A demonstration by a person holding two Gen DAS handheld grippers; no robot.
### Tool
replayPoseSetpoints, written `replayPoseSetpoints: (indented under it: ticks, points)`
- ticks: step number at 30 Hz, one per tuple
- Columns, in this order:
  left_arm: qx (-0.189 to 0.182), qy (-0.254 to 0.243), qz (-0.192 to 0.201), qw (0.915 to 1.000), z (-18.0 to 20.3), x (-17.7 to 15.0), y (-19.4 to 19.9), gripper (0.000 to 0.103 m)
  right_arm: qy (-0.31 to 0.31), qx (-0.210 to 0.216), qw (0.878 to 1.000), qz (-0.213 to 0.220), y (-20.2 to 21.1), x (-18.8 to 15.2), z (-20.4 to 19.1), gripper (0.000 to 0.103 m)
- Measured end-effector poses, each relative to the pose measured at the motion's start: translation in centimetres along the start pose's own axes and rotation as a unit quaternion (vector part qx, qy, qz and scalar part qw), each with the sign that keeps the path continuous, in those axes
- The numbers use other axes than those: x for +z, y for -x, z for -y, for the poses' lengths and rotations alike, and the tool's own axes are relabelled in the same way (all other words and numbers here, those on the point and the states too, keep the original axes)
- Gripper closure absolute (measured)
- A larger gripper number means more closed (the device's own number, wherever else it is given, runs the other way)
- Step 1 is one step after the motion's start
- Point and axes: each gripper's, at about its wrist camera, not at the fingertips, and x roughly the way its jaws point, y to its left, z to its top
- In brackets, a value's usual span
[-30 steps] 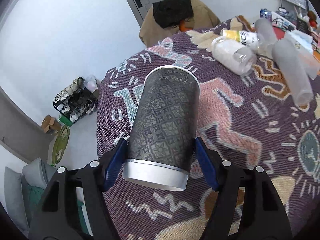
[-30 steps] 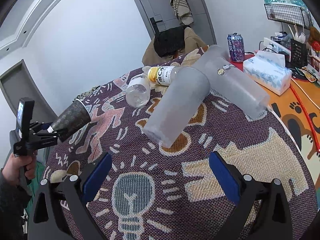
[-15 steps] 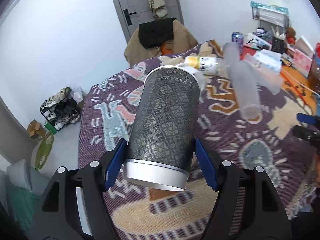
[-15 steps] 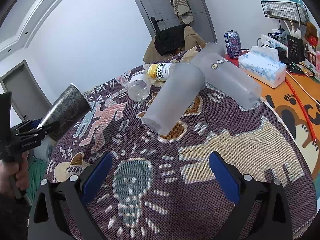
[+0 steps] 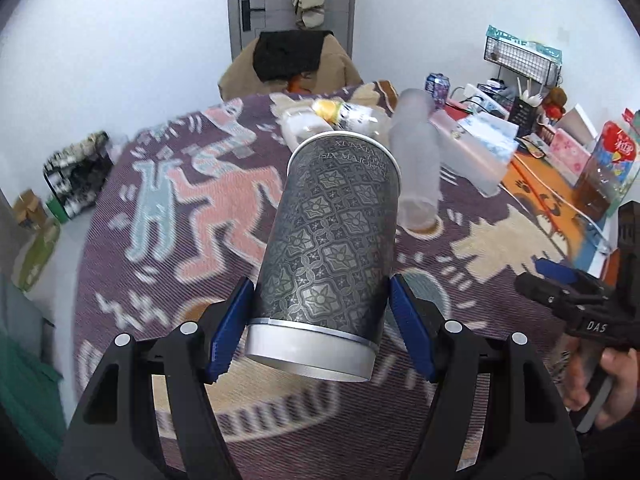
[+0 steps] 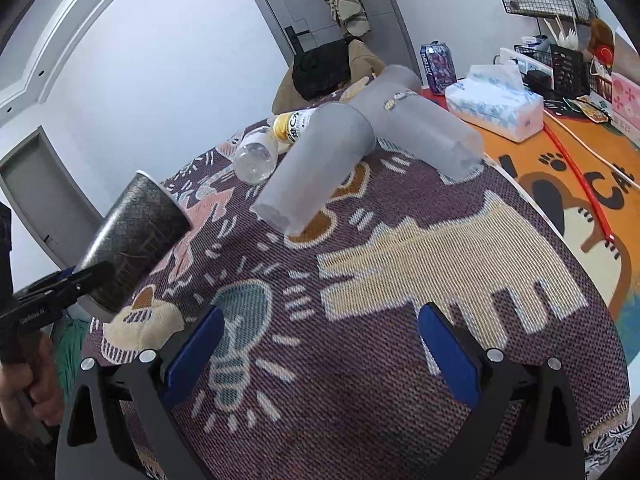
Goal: Flip cup upright
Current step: 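Lift the dark paper cup with the left gripper and tilt it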
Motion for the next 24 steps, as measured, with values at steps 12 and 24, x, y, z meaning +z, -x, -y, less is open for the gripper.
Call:
replayPoseSetpoints:
  ticks: [12, 24]
  points:
    - [-0.056, 0.013, -0.042, 0.9975, 3.7, -2.6, -2.9, 0.034, 0.005, 0.003, 1.000, -0.013, 0.5, -1.3, 0.7, 0.008]
    - [-0.095, 0.000, -0.074, 0.9927, 6.6, -2.7, -5.1, 0.032, -0.021, 0.014, 0.999, -0.020, 0.6, -0.8, 1.7, 0.008]
